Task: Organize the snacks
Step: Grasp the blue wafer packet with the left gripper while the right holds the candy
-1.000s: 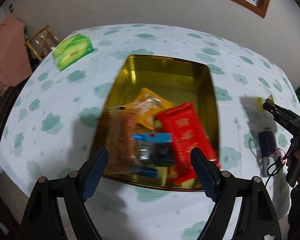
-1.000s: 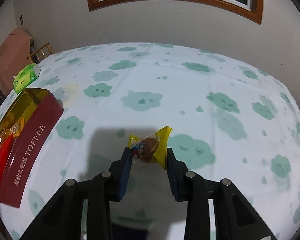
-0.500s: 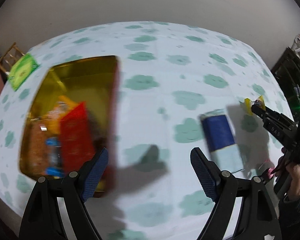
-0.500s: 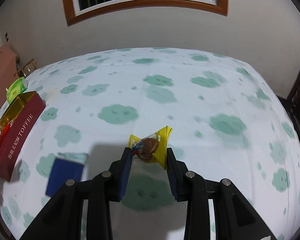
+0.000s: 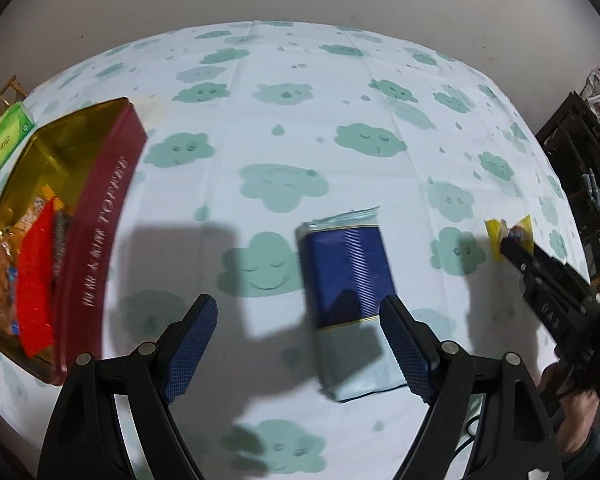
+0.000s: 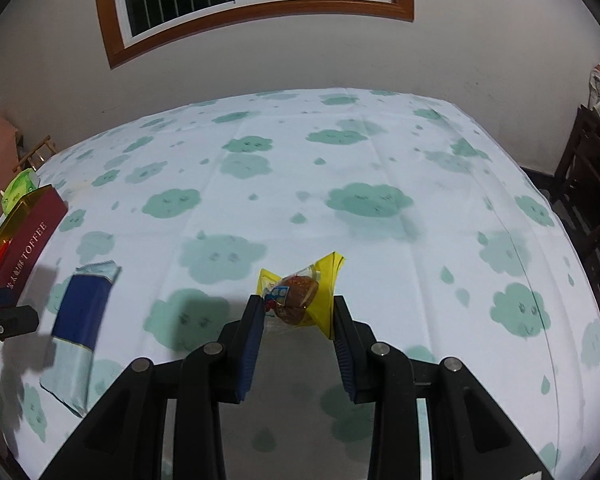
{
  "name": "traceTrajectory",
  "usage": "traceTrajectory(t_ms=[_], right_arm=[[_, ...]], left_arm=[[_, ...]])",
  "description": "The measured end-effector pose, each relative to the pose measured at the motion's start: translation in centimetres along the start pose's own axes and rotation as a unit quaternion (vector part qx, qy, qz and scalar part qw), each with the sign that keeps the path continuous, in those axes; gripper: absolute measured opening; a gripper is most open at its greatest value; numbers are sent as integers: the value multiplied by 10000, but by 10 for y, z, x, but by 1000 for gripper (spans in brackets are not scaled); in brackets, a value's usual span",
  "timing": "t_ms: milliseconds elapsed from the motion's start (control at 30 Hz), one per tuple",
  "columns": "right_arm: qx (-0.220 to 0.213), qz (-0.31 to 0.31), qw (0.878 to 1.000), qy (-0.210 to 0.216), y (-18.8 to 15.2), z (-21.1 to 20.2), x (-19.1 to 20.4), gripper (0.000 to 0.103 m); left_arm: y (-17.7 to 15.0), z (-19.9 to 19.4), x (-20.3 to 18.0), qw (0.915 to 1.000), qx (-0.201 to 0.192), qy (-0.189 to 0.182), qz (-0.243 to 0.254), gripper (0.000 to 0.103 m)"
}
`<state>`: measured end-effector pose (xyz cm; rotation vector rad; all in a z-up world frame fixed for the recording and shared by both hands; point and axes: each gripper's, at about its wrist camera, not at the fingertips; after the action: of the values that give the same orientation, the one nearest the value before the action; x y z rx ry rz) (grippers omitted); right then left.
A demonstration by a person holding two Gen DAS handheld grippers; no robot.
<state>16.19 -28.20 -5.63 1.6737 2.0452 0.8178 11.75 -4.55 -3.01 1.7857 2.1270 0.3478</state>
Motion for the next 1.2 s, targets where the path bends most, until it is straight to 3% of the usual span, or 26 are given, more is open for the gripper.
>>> traceTrajectory(t_ms=[300, 667, 1000, 1200], right_arm=[[22, 125, 9999, 69, -8, 1, -7, 34], [23, 176, 9998, 125, -8, 2, -8, 34], [23, 175, 9998, 120, -8, 2, -8, 34], [26, 169, 9998, 112, -8, 2, -8, 34]], left_arm=[[4, 16, -27, 9999, 54, 84, 50, 80], [-3, 33, -23, 9994, 207, 283, 47, 76], [-5, 27, -11, 9989, 73, 349, 295, 46], [-6, 26, -6, 9988, 79, 304, 382, 46]])
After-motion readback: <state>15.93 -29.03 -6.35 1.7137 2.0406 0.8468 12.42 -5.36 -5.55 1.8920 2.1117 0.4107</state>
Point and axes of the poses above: each gripper's, at about its wrist camera, not at the fingertips, and z roughly the way its jaws point, x to its left, y to its top, and after that the axes turned 1 degree about -z, right-handed
